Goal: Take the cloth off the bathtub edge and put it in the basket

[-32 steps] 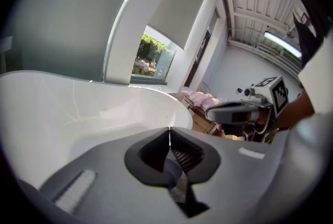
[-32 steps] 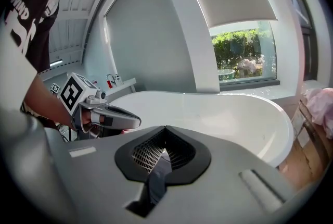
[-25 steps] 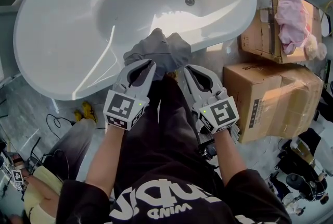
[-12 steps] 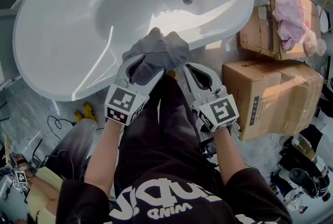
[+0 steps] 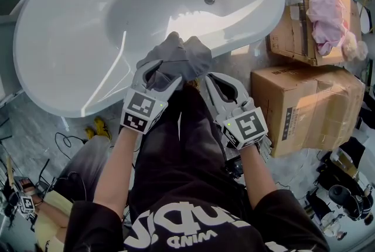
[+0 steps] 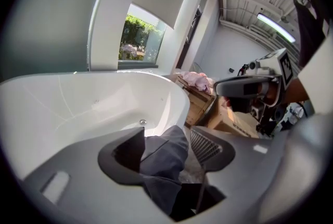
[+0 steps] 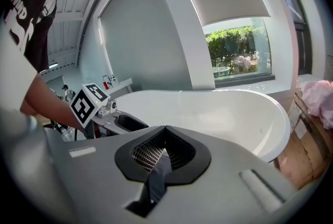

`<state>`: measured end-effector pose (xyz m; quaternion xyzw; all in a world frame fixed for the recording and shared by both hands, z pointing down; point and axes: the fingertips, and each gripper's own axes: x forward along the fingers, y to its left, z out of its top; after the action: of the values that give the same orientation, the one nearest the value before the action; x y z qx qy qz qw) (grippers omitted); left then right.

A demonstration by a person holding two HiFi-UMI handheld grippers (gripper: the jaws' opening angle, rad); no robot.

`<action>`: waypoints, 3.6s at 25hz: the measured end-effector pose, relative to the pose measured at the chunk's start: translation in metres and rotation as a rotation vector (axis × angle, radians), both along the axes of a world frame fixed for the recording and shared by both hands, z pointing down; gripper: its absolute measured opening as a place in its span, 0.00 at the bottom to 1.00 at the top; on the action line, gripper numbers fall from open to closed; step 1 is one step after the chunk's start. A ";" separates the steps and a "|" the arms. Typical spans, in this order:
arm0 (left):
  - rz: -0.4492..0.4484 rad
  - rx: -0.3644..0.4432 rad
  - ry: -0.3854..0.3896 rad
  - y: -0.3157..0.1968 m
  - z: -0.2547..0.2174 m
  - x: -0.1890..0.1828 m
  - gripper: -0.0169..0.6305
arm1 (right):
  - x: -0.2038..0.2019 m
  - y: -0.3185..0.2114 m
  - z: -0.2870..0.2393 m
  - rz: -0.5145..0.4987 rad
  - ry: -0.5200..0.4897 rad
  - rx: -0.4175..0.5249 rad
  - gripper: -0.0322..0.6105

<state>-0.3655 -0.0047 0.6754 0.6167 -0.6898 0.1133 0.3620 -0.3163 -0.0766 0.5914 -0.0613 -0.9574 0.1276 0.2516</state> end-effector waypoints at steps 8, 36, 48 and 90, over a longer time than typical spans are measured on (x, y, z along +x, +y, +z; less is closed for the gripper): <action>0.092 -0.108 -0.006 -0.008 0.049 0.007 0.41 | 0.000 -0.005 0.003 0.015 0.009 -0.011 0.06; 0.465 -0.398 -0.074 -0.008 0.153 0.045 0.59 | 0.012 -0.016 0.020 0.051 0.050 -0.039 0.06; 0.455 -0.416 -0.095 -0.008 0.158 0.039 0.54 | 0.018 -0.022 0.022 0.065 0.055 -0.051 0.06; 0.024 -0.115 0.110 0.018 -0.102 0.028 0.13 | 0.031 -0.032 -0.117 0.064 -0.067 0.013 0.06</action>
<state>-0.3376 0.0130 0.5737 0.6085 -0.6537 0.1227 0.4328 -0.2854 -0.1087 0.4747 -0.0331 -0.9676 0.1273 0.2155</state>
